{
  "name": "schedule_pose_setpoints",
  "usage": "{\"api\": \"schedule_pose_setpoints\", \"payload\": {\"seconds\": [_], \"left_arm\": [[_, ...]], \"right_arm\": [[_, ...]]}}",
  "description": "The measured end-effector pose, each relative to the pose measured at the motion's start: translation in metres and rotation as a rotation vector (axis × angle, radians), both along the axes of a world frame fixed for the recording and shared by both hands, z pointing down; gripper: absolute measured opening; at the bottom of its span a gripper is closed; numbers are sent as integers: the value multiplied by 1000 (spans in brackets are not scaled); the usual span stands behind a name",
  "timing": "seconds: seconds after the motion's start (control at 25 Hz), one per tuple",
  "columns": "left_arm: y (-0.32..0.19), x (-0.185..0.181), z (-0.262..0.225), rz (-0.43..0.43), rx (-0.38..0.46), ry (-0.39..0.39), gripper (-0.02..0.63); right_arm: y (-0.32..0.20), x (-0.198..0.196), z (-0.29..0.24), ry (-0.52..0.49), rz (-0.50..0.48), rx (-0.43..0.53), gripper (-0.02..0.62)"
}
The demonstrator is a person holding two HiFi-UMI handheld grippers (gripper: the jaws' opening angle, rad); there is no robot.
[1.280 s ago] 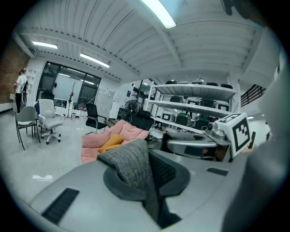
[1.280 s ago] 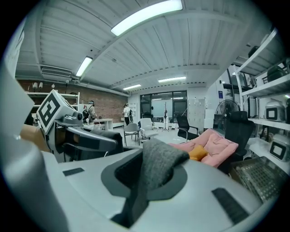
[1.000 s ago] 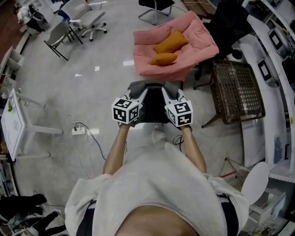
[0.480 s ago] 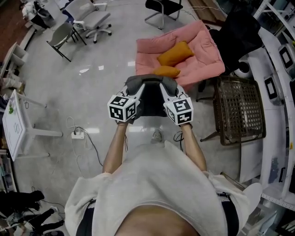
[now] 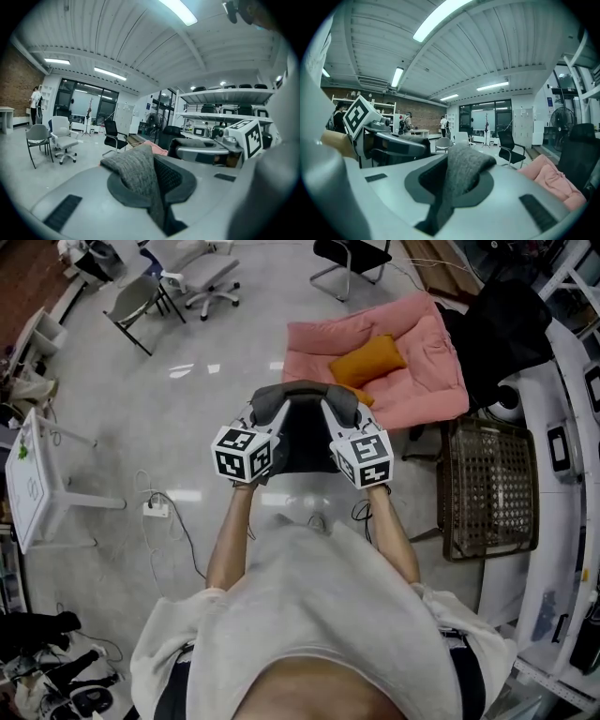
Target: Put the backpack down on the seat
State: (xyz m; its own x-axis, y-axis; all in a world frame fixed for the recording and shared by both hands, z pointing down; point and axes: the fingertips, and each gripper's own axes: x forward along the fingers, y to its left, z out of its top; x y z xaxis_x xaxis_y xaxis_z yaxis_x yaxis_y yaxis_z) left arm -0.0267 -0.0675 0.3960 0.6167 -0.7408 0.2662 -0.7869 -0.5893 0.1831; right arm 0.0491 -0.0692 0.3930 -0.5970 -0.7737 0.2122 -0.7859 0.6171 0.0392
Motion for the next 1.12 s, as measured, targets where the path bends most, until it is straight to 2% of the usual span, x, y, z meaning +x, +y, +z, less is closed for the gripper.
{"api": "schedule_pose_setpoints", "payload": {"seconds": [0.44,0.72,1.12], "left_arm": [[-70,-44,-20,-34,50,12,32],[-141,-60,-46,32,116,27,32],[-236,-68,-62,127,129,89,32]], "right_arm": [[-67,-45,-17,-13,-56,23,26],[-133,-63,-48,-27,-16,76,26],[-226,-70,-65,-19,80,97,26]]}}
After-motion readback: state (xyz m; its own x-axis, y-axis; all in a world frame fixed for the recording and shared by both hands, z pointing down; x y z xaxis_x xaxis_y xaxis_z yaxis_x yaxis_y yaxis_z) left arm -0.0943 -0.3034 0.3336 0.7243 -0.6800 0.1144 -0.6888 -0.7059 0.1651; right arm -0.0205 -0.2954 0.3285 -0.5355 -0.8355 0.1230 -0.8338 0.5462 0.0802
